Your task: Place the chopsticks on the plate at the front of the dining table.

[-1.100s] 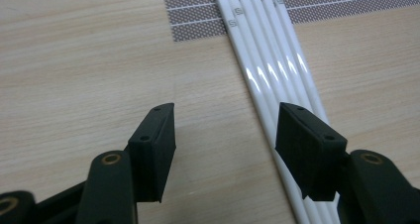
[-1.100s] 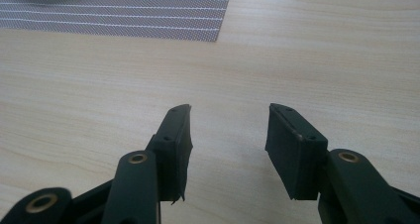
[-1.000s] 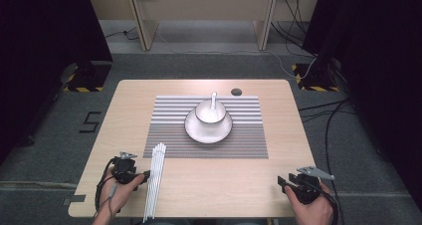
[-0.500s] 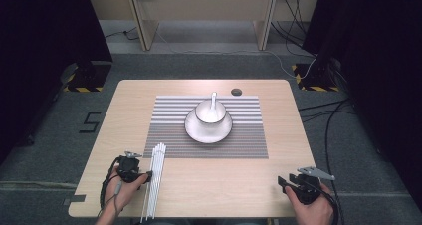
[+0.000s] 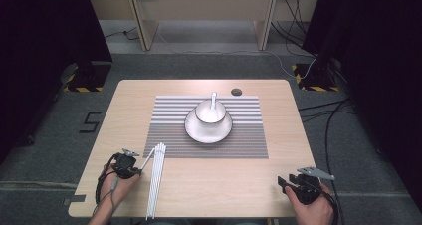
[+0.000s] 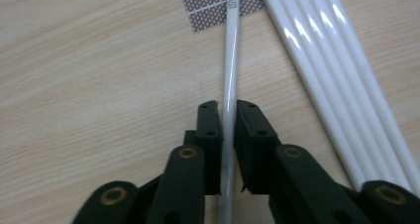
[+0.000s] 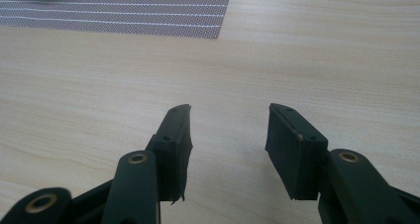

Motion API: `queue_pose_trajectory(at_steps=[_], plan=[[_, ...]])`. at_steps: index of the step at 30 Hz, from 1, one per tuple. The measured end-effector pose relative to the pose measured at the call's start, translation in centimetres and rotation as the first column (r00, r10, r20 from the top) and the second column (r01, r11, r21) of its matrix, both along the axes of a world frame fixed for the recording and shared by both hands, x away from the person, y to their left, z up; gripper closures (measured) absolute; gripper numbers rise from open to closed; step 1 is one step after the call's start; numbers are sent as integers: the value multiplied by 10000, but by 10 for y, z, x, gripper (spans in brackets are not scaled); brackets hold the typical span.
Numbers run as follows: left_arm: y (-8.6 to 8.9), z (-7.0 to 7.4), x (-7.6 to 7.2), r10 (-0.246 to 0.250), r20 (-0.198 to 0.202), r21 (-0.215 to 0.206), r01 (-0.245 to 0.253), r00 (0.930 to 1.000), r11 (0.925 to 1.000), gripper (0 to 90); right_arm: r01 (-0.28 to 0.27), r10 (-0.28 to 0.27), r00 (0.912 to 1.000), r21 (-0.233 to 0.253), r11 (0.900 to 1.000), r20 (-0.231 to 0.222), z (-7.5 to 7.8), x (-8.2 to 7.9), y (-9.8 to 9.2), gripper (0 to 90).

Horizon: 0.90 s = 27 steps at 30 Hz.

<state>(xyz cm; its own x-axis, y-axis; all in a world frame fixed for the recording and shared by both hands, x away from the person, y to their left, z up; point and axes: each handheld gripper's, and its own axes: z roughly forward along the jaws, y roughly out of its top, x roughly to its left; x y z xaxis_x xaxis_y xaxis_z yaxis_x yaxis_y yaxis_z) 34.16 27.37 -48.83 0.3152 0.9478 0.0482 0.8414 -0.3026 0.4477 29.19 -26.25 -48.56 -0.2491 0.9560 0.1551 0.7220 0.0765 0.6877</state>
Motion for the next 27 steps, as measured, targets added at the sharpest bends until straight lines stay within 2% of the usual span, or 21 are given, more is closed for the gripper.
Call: queue_pose_trajectory(at_steps=[4,7,9,12,15,16,19,21,22,23,24,26,27], plan=[[3,2,1,-99,-287,169,104,9995,9998,848,5,-5,10000,3,10000,-29,0,0,0,525],[7,5,0,-272,-891,502,318,9957,9982,849,-2,2,10000,-8,10000,-15,0,0,-1,525],[9,6,-1,-399,-1117,601,468,9929,9971,849,2,-2,10000,1,10000,-16,0,0,-1,525],[15,6,-1,-539,-1314,548,616,9899,9966,843,-12,12,10000,7,10000,-23,0,0,-1,525],[18,7,1,-631,-1457,675,736,9873,9950,748,-12,13,10000,42,10000,-64,0,0,-1,524],[20,9,3,-681,-1784,912,854,9816,9922,710,-13,13,10000,41,10000,-58,-1,0,-1,524],[21,10,4,-788,-1922,954,985,9782,9906,671,-1,2,10000,48,10000,-69,-1,1,-1,523],[23,14,9,-809,-2312,1117,1091,9695,9877,639,7,-6,9999,76,10000,-104,-1,1,-1,523],[23,15,10,-780,-2438,1100,1075,9667,9881,625,3,-2,9999,85,10000,-127,-1,1,-1,523],[23,15,10,-780,-2438,1100,1075,9667,9881,611,0,2,9999,94,10000,-140,-1,1,-1,523],[24,17,12,-732,-2842,815,1001,9560,9916,591,5,-3,9999,99,10000,-164,-2,1,-1,522],[24,18,14,-875,-2819,600,1086,9554,9923,589,9,-7,9998,104,9999,-188,-2,1,-1,522],[25,18,14,-975,-2894,546,1181,9522,9915,594,3,-1,9998,97,10000,-191,-2,1,-1,521]])
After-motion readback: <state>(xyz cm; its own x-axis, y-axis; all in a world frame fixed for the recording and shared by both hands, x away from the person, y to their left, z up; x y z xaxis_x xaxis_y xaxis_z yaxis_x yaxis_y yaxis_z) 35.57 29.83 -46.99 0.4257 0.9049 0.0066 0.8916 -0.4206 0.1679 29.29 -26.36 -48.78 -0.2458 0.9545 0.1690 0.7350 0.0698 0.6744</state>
